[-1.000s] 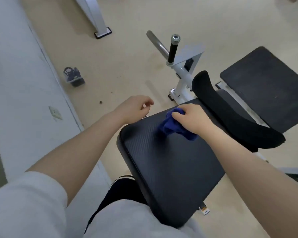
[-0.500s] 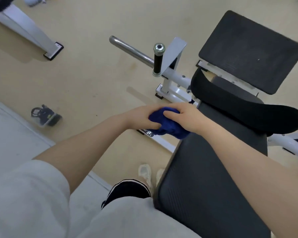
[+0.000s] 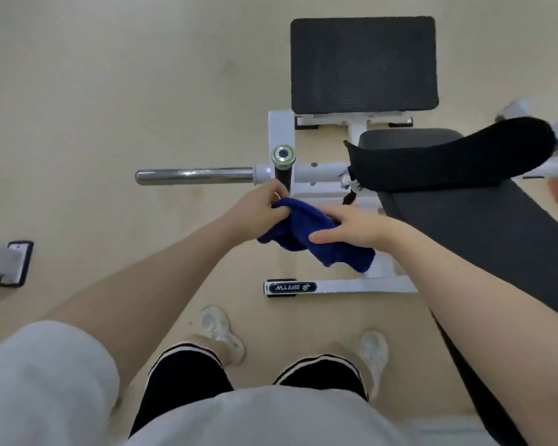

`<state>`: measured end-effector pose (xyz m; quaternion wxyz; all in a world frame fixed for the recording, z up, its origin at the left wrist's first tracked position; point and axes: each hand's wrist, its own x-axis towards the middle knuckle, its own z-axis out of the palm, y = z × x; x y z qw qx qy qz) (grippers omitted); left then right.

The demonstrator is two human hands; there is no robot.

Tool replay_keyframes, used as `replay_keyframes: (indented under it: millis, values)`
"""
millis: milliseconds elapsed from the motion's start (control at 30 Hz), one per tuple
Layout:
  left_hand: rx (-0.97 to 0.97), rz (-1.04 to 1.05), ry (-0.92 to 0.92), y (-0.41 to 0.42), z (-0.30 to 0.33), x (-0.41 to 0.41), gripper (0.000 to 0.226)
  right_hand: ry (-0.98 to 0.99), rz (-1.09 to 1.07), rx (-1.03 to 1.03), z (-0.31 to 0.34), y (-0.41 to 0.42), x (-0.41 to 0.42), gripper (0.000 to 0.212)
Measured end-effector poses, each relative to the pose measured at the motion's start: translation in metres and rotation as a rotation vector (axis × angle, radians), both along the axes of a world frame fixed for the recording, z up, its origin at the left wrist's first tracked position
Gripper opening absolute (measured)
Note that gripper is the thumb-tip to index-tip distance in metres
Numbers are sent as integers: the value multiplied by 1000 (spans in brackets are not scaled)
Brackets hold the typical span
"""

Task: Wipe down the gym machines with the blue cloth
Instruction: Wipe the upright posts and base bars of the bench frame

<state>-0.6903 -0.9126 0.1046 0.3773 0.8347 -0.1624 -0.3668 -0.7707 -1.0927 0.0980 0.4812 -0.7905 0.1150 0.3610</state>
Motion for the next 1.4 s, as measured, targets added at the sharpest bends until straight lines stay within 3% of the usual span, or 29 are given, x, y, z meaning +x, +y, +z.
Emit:
replay_keyframes:
  millis: [67, 200, 333, 433, 567, 700, 867, 900, 967, 1033, 1100, 1133, 1267, 1333, 1400]
  values:
    - [0, -135, 59, -8, -5, 1, 15, -71, -235, -42, -8, 18, -15, 11]
    - [29, -458, 110, -30, -20, -29, 33, -57, -722, -48, -31, 40, -68, 20]
    - [60, -672, 176, -51, -68, -69, 34, 36, -1000, -93, -81, 49, -124, 22]
    - [94, -767, 198, -57, -136, -89, 43, 69, -1076, -188, -139, 58, -154, 28]
    - [176, -852, 70, -61, -252, -93, 45, 95, -1288, -220, -242, 63, -169, 29]
    - [244, -1068, -76, -83, -368, -82, 43, 94, -1471, -230, -357, 52, -169, 27]
    - [237, -1085, -165, -126, -507, -73, 45, 90, -1321, -294, -472, 20, -161, 24]
    - [237, -1106, -195, -132, -531, -73, 48, 42, -1301, -396, -493, 8, -160, 20]
    - [238, -1225, -270, -142, -572, -76, 56, -145, -1156, -851, -523, -17, -161, 24]
    - [211, -1330, -311, -150, -605, -77, 60, -328, -893, -1444, -536, -42, -165, 43]
    - [168, -1345, -327, -159, -625, -77, 57, -351, -605, -1877, -542, -66, -163, 52]
    - [158, -1332, -312, -163, -631, -77, 56, -288, -454, -1983, -550, -78, -166, 52]
    - [161, -1325, -230, -177, -650, -78, 64, 90, 11, -2008, -584, -118, -197, 52]
    - [166, -1316, -197, -180, -660, -78, 64, 100, 158, -2032, -602, -123, -207, 47]
    - [140, -1270, -129, -178, -667, -78, 52, 58, 173, -1908, -626, -121, -210, 43]
